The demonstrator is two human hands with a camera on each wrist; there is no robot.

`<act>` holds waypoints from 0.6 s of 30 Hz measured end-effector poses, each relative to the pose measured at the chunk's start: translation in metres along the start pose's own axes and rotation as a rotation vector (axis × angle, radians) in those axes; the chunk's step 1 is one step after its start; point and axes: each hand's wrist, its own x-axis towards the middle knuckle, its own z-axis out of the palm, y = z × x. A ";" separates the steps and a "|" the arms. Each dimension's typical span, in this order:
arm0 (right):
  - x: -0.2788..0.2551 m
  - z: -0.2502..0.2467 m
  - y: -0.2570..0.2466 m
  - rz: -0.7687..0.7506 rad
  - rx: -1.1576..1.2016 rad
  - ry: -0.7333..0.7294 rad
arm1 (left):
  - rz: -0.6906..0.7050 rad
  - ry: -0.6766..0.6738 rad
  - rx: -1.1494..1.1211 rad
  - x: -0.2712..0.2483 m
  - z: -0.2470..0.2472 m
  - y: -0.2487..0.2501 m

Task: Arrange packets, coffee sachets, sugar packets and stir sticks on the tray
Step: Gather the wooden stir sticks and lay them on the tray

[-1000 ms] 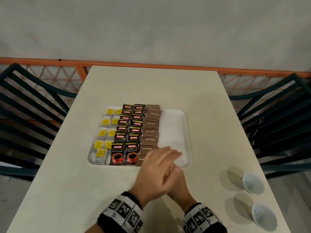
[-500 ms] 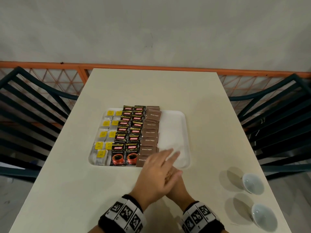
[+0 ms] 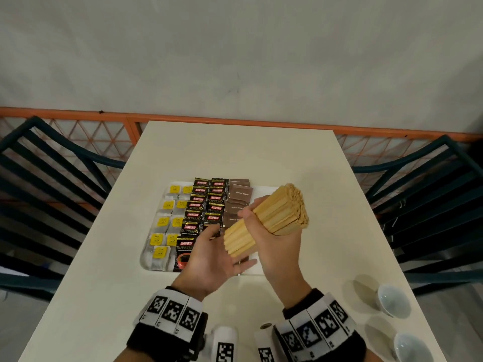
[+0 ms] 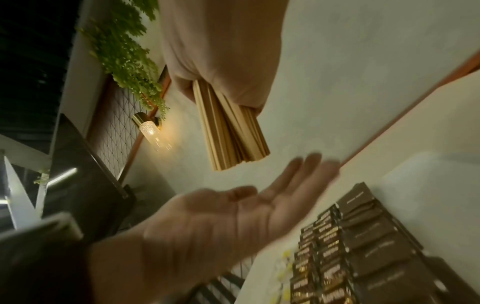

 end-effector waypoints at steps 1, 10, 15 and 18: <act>-0.004 0.004 0.003 0.003 -0.011 -0.002 | -0.029 -0.025 -0.054 -0.002 0.004 0.000; -0.013 0.018 0.023 0.021 -0.037 -0.106 | -0.035 0.026 -0.182 0.007 -0.003 0.004; -0.012 0.028 0.027 0.074 -0.084 -0.107 | -0.013 -0.057 -0.117 0.018 -0.016 0.006; -0.005 0.026 0.032 0.132 -0.175 -0.077 | 0.029 -0.083 0.078 0.016 -0.027 0.011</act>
